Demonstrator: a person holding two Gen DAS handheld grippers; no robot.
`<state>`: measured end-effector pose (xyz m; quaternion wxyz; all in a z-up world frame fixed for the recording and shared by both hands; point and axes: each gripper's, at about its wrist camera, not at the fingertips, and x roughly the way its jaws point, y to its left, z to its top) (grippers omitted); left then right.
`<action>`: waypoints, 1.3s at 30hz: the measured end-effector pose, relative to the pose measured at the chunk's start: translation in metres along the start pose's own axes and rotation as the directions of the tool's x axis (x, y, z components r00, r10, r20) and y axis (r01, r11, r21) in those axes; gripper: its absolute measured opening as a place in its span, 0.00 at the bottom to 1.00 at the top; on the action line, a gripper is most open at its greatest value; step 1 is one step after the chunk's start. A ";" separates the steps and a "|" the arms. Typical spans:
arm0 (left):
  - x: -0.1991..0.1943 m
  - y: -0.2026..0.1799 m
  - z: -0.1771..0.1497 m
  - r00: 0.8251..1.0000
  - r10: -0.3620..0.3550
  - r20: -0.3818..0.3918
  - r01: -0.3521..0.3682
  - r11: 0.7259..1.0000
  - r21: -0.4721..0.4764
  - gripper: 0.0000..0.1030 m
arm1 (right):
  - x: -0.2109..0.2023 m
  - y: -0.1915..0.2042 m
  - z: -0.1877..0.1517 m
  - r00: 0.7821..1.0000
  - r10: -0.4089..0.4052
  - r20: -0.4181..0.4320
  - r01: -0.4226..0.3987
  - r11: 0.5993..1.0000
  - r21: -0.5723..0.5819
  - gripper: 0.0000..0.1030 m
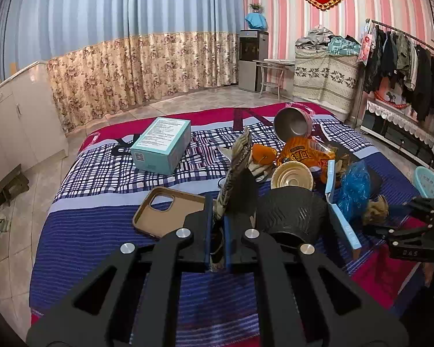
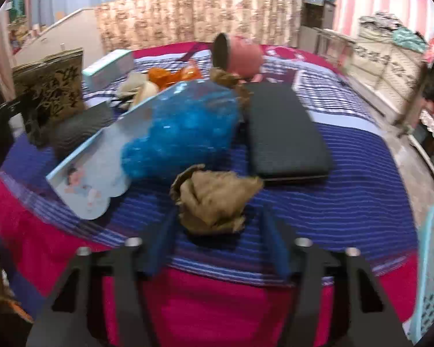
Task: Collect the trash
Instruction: 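Reach the right tool to the brown cloth and close on it, then carry the brown cloth over the blue basket and open the right tool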
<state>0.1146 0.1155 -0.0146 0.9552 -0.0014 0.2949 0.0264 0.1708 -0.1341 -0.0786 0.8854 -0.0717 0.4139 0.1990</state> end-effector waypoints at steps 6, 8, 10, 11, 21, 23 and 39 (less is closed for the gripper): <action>-0.006 -0.005 0.005 1.000 0.004 0.008 -0.004 1.000 -0.019 0.02 | -0.021 -0.013 -0.005 0.996 0.028 0.083 -0.032 0.999 0.042 0.41; -0.013 -0.008 0.010 1.000 0.008 0.029 -0.007 1.000 -0.021 0.01 | -0.034 -0.024 -0.007 0.994 0.021 0.111 -0.030 0.997 0.076 0.41; -0.023 -0.014 0.017 0.998 0.013 0.065 -0.012 1.000 -0.015 0.01 | -0.050 -0.038 -0.010 0.990 -0.001 0.144 -0.016 0.993 0.115 0.41; -0.027 -0.017 0.021 0.997 0.010 0.080 -0.009 1.000 -0.012 0.01 | -0.054 -0.044 -0.010 0.988 -0.014 0.155 -0.006 0.992 0.128 0.41; -0.045 -0.093 0.059 0.979 -0.114 0.170 0.108 0.993 0.045 0.01 | -0.132 -0.125 -0.030 0.925 -0.272 0.265 0.195 0.939 0.283 0.41; -0.046 -0.115 0.063 0.972 -0.148 0.180 0.139 0.988 0.064 0.01 | -0.148 -0.145 -0.037 0.905 -0.324 0.275 0.228 0.916 0.329 0.41; -0.031 -0.287 0.062 0.902 -0.412 0.127 0.385 0.903 0.193 0.01 | -0.194 -0.264 -0.107 0.822 -0.540 0.182 0.363 0.742 0.563 0.41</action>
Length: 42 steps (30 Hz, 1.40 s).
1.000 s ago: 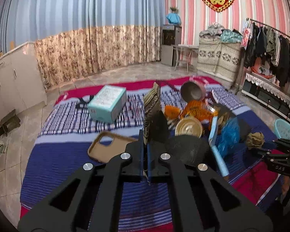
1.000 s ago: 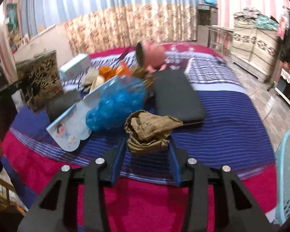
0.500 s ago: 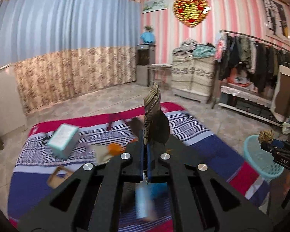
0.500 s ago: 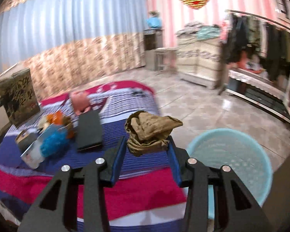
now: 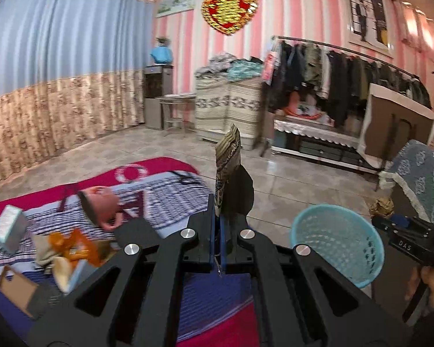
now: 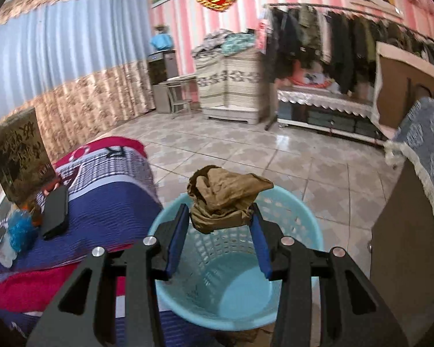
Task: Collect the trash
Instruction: 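Carry the brown cloth over the blue basket and open the right tool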
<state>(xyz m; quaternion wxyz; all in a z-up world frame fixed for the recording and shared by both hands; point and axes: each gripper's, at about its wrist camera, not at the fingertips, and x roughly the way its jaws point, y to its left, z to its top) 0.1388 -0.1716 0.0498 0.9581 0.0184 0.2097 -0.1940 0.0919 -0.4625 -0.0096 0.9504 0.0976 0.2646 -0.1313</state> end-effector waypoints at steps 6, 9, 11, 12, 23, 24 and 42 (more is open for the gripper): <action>0.041 -0.051 -0.004 0.996 -0.077 -0.046 0.079 0.996 0.029 0.01 | 0.012 -0.023 -0.006 0.999 -0.037 -0.011 0.038 0.998 0.058 0.41; 0.060 -0.077 -0.009 0.992 -0.103 -0.071 0.106 0.993 0.044 0.01 | 0.018 -0.034 -0.007 0.999 -0.042 -0.015 0.043 0.995 0.089 0.41; 0.071 -0.088 -0.012 0.988 -0.124 -0.089 0.128 0.990 0.050 0.01 | 0.020 -0.040 -0.007 0.999 -0.049 -0.017 0.051 0.993 0.102 0.41; 0.078 -0.094 -0.014 0.985 -0.136 -0.103 0.141 0.989 0.050 0.01 | 0.022 -0.042 -0.007 0.998 -0.058 -0.020 0.060 0.993 0.105 0.41; 0.127 -0.165 -0.035 0.963 -0.200 -0.179 0.222 0.969 0.110 0.02 | 0.026 -0.061 -0.011 0.993 -0.111 -0.032 0.114 0.985 0.128 0.41; 0.130 -0.169 -0.035 0.964 -0.195 -0.181 0.218 0.969 0.117 0.02 | 0.027 -0.062 -0.012 0.993 -0.112 -0.034 0.116 0.985 0.131 0.41; 0.125 -0.102 -0.022 0.993 0.021 -0.115 -0.008 0.994 0.108 0.87 | 0.047 -0.033 -0.014 0.994 -0.084 -0.070 0.091 0.990 0.107 0.42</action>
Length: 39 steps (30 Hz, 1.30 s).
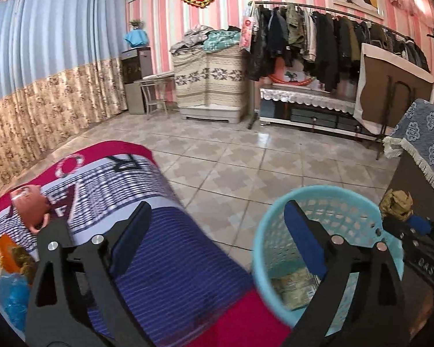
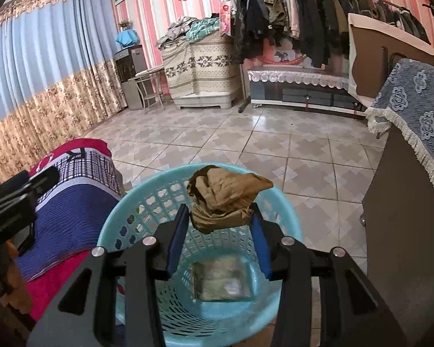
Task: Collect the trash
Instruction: 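Carry the brown cloth over the blue basket and open the right tool, then move the right tool back to the bed and grasp the blue card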
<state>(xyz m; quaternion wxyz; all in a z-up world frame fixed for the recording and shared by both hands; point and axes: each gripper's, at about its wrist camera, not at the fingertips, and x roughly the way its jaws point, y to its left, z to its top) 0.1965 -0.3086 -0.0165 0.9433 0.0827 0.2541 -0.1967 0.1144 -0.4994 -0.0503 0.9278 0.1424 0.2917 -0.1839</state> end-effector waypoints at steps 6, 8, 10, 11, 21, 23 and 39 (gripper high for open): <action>-0.021 0.033 -0.007 0.999 0.050 0.010 -0.050 0.998 -0.036 0.90 | 0.012 0.019 0.002 1.000 0.008 -0.021 -0.008 1.000 -0.013 0.55; -0.028 0.042 -0.007 0.998 0.060 0.014 -0.059 0.997 -0.051 0.91 | 0.010 0.021 0.004 1.000 0.003 -0.010 -0.004 1.000 -0.009 0.65; -0.037 0.053 -0.009 0.997 0.076 0.021 -0.074 0.995 -0.067 0.91 | 0.004 0.023 0.006 1.000 0.001 0.011 -0.001 1.000 -0.008 0.69; -0.040 0.056 -0.009 0.997 0.079 0.023 -0.077 0.994 -0.072 0.92 | 0.002 0.024 0.007 1.000 0.000 0.016 0.000 1.000 -0.010 0.71; -0.083 0.099 -0.020 0.993 0.114 0.041 -0.108 0.985 -0.134 0.95 | -0.021 0.039 0.013 0.997 0.003 0.074 -0.001 1.000 -0.030 0.86; -0.092 0.108 -0.024 0.992 0.122 0.038 -0.115 0.983 -0.145 0.95 | -0.024 0.046 0.011 0.998 0.017 0.068 -0.014 0.999 -0.047 0.86; -0.175 0.208 -0.065 0.960 0.278 0.005 -0.270 0.936 -0.226 0.95 | -0.065 0.135 -0.009 0.982 0.164 0.089 -0.143 0.967 -0.210 0.95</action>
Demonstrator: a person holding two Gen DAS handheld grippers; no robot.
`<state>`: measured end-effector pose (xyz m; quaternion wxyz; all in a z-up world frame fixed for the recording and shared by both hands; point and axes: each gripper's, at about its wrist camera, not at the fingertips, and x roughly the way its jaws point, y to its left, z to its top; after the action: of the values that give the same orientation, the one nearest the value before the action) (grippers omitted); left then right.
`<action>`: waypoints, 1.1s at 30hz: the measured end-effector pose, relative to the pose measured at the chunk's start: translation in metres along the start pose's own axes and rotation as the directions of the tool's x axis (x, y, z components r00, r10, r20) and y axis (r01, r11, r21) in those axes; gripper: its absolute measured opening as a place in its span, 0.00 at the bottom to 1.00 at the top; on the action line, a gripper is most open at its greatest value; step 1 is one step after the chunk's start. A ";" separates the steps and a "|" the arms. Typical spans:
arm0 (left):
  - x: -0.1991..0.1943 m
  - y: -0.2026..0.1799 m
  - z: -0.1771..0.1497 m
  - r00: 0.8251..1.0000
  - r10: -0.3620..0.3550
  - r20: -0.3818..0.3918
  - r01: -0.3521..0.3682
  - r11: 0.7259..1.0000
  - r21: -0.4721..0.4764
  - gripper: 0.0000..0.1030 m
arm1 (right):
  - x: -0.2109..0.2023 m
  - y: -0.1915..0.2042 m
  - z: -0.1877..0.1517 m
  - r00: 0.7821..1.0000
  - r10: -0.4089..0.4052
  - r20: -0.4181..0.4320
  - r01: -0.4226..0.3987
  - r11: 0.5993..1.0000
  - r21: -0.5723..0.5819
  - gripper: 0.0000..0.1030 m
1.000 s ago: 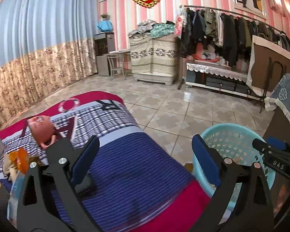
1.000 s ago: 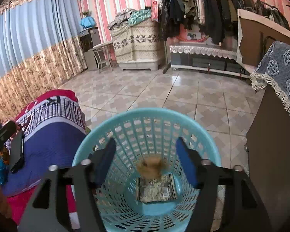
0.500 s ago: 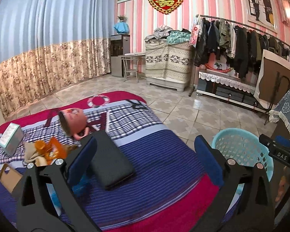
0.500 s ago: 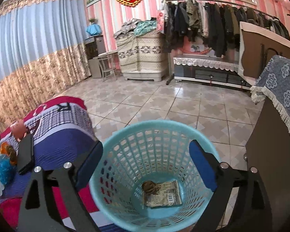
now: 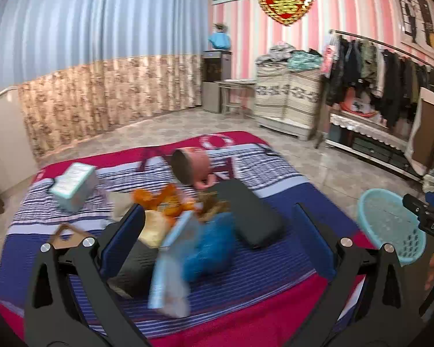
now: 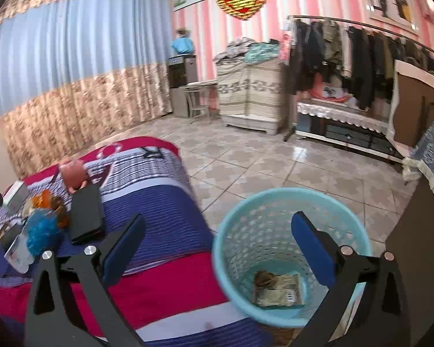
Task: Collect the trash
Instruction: 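Move the right tool back to the bed and grasp the blue card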
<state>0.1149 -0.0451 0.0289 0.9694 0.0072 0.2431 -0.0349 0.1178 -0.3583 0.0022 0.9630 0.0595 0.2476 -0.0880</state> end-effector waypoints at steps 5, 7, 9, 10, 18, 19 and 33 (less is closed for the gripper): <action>-0.011 0.038 -0.010 0.998 0.068 -0.009 -0.068 0.998 -0.010 0.95 | 0.000 0.039 -0.007 0.998 0.048 -0.029 -0.050 0.996 -0.072 0.95; -0.016 0.054 -0.016 0.996 0.083 -0.018 -0.083 0.996 -0.018 0.95 | -0.001 0.051 -0.010 0.997 0.066 -0.037 -0.069 0.994 -0.084 0.95; -0.019 0.066 -0.023 0.994 0.102 -0.027 -0.103 0.995 -0.018 0.95 | -0.002 0.063 -0.013 0.995 0.085 -0.049 -0.090 0.991 -0.099 0.95; -0.020 0.072 -0.026 0.993 0.111 -0.030 -0.111 0.994 -0.018 0.95 | -0.002 0.069 -0.015 0.994 0.092 -0.054 -0.097 0.989 -0.108 0.95; -0.025 0.117 -0.048 0.985 0.160 -0.071 -0.165 0.984 -0.065 0.95 | -0.010 0.102 -0.026 0.985 0.146 -0.091 -0.157 0.981 -0.115 0.95; -0.025 0.121 -0.049 0.983 0.166 -0.074 -0.171 0.983 -0.067 0.95 | -0.011 0.108 -0.027 0.984 0.149 -0.095 -0.161 0.978 -0.129 0.95; -0.017 0.163 -0.074 0.965 0.238 -0.115 -0.245 0.968 -0.053 0.95 | -0.008 0.212 -0.049 0.943 0.264 -0.203 -0.311 0.915 -0.258 0.95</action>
<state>0.0770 0.1206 -0.0286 0.9516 0.0063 0.2933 0.0919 0.1300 -0.1426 -0.0216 0.9402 -0.0374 0.3244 0.0967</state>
